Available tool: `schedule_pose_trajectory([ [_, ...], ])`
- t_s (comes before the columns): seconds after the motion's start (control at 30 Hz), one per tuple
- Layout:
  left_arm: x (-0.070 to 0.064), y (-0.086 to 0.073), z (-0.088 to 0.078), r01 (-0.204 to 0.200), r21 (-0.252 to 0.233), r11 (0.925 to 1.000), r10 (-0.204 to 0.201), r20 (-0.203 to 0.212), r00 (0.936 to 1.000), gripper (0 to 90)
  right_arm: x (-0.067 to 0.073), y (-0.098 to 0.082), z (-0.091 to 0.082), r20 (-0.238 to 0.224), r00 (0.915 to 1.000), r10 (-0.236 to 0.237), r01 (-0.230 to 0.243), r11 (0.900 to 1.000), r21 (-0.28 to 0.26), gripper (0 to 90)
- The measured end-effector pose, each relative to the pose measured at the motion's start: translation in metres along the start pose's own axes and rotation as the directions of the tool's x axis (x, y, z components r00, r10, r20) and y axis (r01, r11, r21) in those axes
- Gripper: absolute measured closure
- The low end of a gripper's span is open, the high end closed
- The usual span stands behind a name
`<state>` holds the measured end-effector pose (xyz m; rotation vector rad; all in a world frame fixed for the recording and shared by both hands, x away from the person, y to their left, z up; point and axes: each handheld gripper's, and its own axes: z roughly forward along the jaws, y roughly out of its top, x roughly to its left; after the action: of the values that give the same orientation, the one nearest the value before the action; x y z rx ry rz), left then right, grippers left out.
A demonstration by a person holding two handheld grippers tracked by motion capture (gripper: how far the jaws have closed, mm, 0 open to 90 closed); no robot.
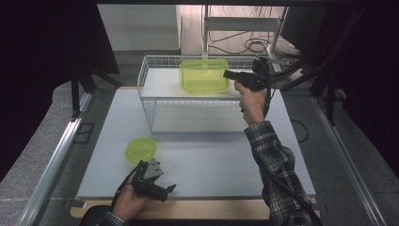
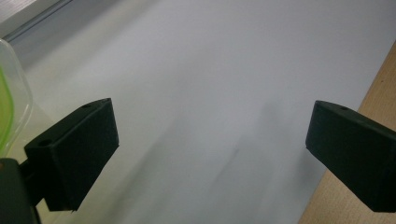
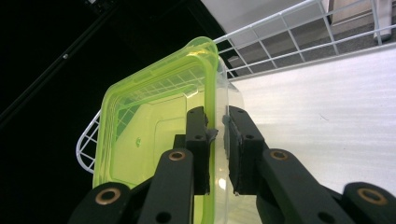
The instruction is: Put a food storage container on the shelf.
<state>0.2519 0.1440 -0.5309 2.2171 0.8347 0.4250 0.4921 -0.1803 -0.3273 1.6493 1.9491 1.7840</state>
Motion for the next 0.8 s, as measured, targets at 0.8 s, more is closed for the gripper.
schedule_pose_trajectory([
  [0.8, -0.002, 0.000, 0.001, -0.007, 0.007, 1.0000, 0.007, 0.000, 1.0000, 2.2, 0.006, 0.007, 0.018, 0.186, 0.9682, -0.167, 0.160, 0.986, 0.051, 58.6],
])
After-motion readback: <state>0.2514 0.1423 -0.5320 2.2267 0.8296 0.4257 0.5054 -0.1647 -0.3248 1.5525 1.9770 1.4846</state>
